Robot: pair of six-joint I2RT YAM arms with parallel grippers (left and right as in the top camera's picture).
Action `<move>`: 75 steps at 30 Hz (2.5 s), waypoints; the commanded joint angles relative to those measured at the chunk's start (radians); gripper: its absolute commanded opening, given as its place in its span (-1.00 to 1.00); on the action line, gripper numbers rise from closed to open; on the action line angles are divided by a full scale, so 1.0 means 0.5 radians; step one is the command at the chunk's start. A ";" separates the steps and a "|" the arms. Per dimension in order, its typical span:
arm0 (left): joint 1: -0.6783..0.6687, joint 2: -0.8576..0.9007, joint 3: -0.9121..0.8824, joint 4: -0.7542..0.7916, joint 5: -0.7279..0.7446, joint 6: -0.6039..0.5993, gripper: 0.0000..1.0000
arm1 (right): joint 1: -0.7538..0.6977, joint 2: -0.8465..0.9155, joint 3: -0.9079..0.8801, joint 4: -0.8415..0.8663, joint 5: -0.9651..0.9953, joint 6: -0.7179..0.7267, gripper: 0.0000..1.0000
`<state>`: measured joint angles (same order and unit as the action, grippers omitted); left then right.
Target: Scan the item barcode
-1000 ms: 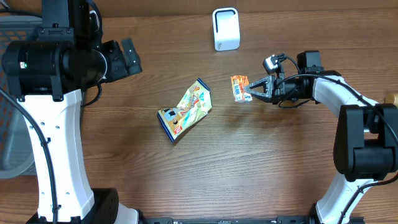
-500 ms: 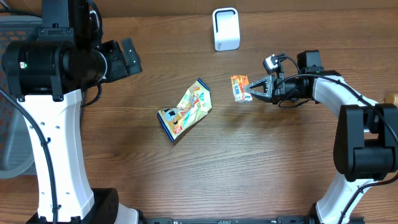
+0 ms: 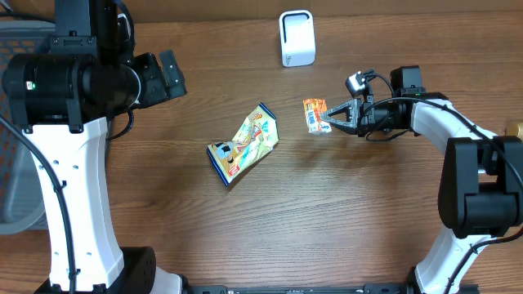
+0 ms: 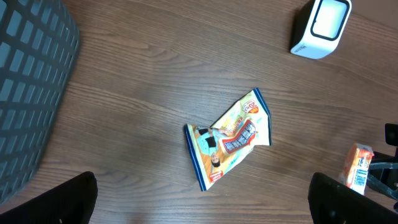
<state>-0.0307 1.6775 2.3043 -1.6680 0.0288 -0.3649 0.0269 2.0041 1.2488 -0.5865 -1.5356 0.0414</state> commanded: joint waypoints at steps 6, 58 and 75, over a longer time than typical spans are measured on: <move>0.008 -0.027 0.002 0.005 -0.006 -0.019 1.00 | -0.005 0.000 -0.007 0.014 -0.067 -0.007 -0.93; 0.008 -0.027 0.002 0.005 -0.006 -0.019 0.99 | -0.007 0.000 -0.007 0.021 -0.067 -0.006 -0.93; 0.008 -0.027 0.002 0.005 -0.006 -0.019 0.99 | 0.092 -0.023 0.114 0.173 1.197 0.812 -0.93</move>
<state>-0.0307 1.6775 2.3043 -1.6684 0.0288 -0.3649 0.0376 2.0041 1.2533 -0.5079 -1.2739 0.2878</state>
